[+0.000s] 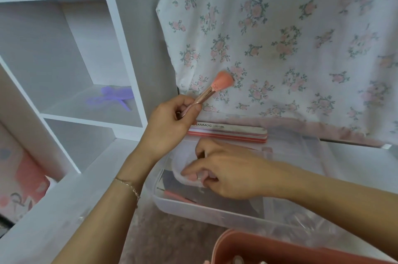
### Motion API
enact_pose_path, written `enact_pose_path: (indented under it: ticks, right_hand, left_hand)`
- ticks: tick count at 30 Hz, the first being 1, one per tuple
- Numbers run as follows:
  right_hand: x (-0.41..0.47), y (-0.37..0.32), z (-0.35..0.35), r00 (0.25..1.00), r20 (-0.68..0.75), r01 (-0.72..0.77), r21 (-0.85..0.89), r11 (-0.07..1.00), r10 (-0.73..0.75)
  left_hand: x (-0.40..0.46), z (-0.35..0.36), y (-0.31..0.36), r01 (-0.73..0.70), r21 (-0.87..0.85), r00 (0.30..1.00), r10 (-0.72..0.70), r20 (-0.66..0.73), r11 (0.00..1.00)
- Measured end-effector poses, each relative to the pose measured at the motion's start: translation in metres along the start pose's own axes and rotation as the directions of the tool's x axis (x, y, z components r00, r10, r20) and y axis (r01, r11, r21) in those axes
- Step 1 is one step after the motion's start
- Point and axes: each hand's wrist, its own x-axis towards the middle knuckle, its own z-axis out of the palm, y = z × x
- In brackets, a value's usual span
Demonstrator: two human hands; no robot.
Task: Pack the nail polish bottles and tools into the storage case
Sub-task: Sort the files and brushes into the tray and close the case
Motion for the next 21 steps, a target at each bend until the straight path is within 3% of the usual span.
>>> enact_pose_path:
  ticks: [3, 7, 14, 18, 21]
  right_hand:
    - [0.002, -0.008, 0.002, 0.996, 0.001, 0.089, -0.059, 0.994, -0.089]
    - [0.009, -0.016, 0.003, 0.996, 0.086, 0.035, -0.016, 0.999, -0.034]
    - [0.02, -0.023, 0.008, 0.997, 0.072, 0.007, 0.003, 1.0, -0.007]
    - [0.018, -0.013, 0.003, 0.998, 0.044, -0.052, 0.231, 0.971, 0.043]
    - [0.012, -0.008, -0.005, 0.993, 0.051, -0.121, 0.466, 0.877, 0.11]
  left_hand:
    - [-0.002, 0.003, 0.0, -0.002, 0.01, 1.0, 0.002, -0.029, 1.0]
    - [-0.002, 0.003, 0.001, -0.001, -0.024, 0.999, 0.0, -0.04, 1.0]
    - [-0.005, 0.002, 0.003, 0.023, -0.084, 0.998, -0.028, -0.054, 0.996]
    - [-0.006, -0.002, 0.006, 0.034, -0.098, 0.998, -0.038, -0.046, 0.995]
    - [-0.009, -0.006, 0.009, 0.055, -0.185, 0.997, -0.064, -0.048, 0.981]
